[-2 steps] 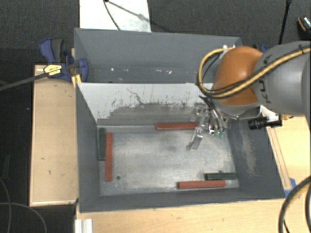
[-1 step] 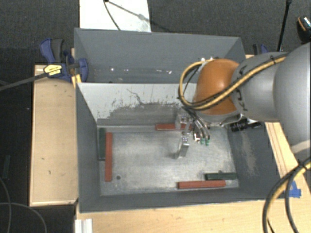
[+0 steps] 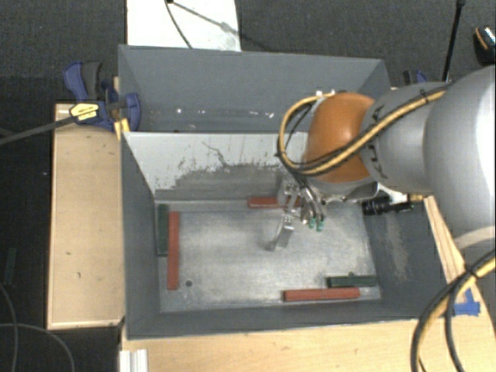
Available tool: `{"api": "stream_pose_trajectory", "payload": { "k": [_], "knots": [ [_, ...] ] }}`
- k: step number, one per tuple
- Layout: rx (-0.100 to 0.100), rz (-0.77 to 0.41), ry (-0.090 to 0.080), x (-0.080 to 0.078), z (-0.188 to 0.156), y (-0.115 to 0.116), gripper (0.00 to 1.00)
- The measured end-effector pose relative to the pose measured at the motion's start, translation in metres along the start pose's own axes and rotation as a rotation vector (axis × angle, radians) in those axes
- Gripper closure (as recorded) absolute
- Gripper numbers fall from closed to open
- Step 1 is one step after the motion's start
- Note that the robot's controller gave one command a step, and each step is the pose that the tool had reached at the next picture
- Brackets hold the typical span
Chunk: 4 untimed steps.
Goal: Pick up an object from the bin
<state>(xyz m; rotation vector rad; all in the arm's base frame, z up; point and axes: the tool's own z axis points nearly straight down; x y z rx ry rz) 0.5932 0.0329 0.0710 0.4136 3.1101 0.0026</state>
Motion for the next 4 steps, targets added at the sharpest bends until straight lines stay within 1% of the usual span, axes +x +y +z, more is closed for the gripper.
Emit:
{"api": "stream_pose_trajectory", "payload": {
  "k": [1,2,3,4],
  "knots": [
    [-0.001,0.043,0.000,0.008,0.000,0.031,0.00],
    [-0.001,0.045,-0.003,0.006,-0.001,0.029,1.00],
    [0.005,0.060,0.007,0.069,-0.011,-0.018,1.00],
    [-0.001,-0.388,-0.005,0.041,-0.087,0.021,1.00]
  ]
}}
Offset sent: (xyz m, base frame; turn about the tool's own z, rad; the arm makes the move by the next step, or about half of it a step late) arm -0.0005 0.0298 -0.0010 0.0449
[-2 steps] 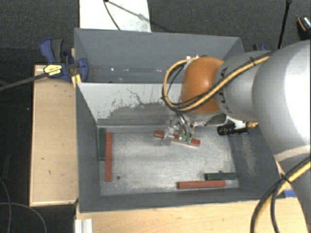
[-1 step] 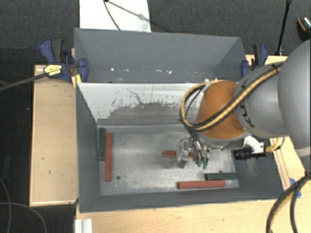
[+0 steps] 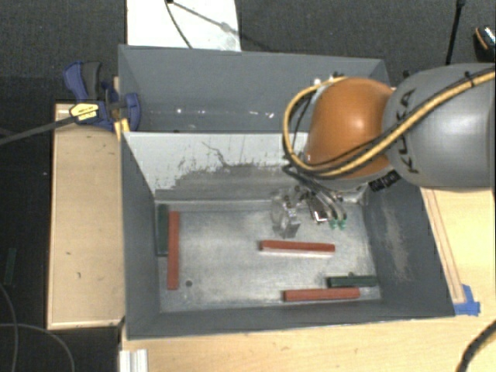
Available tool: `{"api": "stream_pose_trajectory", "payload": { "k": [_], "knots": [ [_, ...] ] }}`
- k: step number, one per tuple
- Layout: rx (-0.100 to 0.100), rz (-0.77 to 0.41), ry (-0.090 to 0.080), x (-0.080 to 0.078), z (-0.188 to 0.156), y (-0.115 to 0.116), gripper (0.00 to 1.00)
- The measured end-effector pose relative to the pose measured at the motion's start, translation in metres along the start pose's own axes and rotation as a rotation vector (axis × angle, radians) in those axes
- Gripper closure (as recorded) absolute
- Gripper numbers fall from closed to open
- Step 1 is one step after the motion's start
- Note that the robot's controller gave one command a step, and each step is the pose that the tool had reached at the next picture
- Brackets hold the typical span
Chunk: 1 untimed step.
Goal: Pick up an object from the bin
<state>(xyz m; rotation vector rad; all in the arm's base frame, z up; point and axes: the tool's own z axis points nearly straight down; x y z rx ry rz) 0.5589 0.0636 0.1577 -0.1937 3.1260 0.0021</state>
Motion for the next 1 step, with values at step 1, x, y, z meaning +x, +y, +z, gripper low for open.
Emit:
{"api": "stream_pose_trajectory", "payload": {
  "k": [1],
  "knots": [
    [0.000,0.005,0.006,0.0019,0.0026,-0.0007,0.00]
  ]
}}
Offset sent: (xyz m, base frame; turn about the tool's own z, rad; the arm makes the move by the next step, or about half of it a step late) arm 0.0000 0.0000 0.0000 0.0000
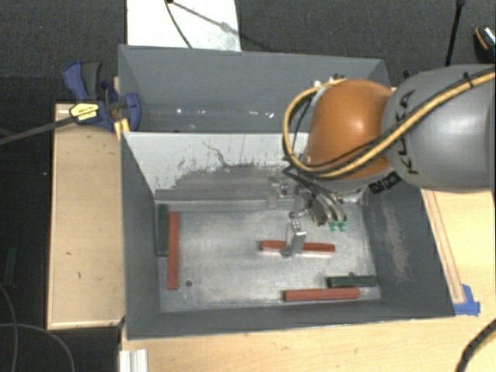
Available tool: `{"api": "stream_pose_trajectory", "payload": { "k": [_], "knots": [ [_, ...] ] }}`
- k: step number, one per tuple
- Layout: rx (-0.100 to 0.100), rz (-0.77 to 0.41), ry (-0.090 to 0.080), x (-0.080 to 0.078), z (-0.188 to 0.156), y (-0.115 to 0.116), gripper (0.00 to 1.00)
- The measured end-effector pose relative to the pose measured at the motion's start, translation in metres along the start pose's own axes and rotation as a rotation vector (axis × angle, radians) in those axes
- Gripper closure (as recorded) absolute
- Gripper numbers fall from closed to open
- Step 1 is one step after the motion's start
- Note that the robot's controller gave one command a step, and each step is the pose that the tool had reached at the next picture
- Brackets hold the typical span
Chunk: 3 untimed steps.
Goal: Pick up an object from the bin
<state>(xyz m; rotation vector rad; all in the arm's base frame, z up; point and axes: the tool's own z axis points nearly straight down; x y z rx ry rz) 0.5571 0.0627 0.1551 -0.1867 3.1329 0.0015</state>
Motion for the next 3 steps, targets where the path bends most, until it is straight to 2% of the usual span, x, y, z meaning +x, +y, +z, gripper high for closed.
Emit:
{"api": "stream_pose_trajectory", "payload": {
  "k": [1,2,3],
  "knots": [
    [0.000,-0.059,0.007,-0.002,0.089,-0.025,0.00],
    [0.000,-0.057,0.001,-0.004,0.084,-0.024,1.00],
    [0.002,-0.056,-0.009,-0.009,-0.092,-0.044,1.00]
  ]
}}
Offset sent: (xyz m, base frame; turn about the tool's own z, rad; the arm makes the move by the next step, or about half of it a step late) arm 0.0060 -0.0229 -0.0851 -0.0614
